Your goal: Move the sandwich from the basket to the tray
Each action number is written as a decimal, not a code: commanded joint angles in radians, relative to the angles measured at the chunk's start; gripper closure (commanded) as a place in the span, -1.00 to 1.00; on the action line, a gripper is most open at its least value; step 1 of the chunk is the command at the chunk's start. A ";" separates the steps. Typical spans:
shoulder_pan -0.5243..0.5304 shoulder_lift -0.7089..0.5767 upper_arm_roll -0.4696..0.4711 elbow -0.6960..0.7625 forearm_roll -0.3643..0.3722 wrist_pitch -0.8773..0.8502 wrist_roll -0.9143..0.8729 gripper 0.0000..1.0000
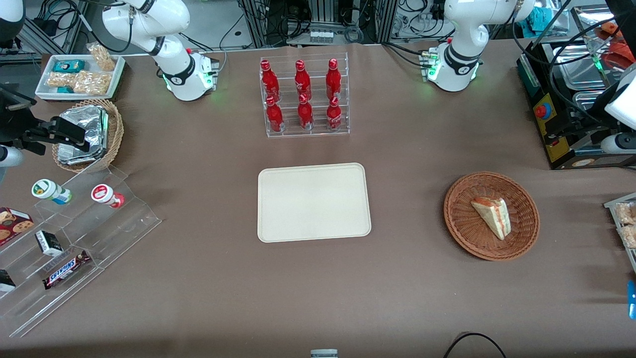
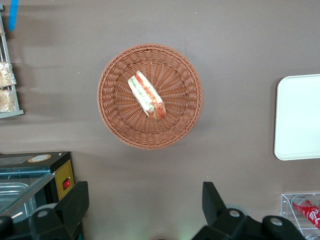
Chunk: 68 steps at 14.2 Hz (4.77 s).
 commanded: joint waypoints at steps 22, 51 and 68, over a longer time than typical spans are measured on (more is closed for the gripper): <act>0.003 0.005 0.003 -0.303 0.002 0.293 0.021 -1.00; -0.073 0.226 0.002 -0.447 -0.073 0.647 -0.359 0.93; -0.746 0.722 -0.024 0.095 -0.110 0.731 -0.911 0.93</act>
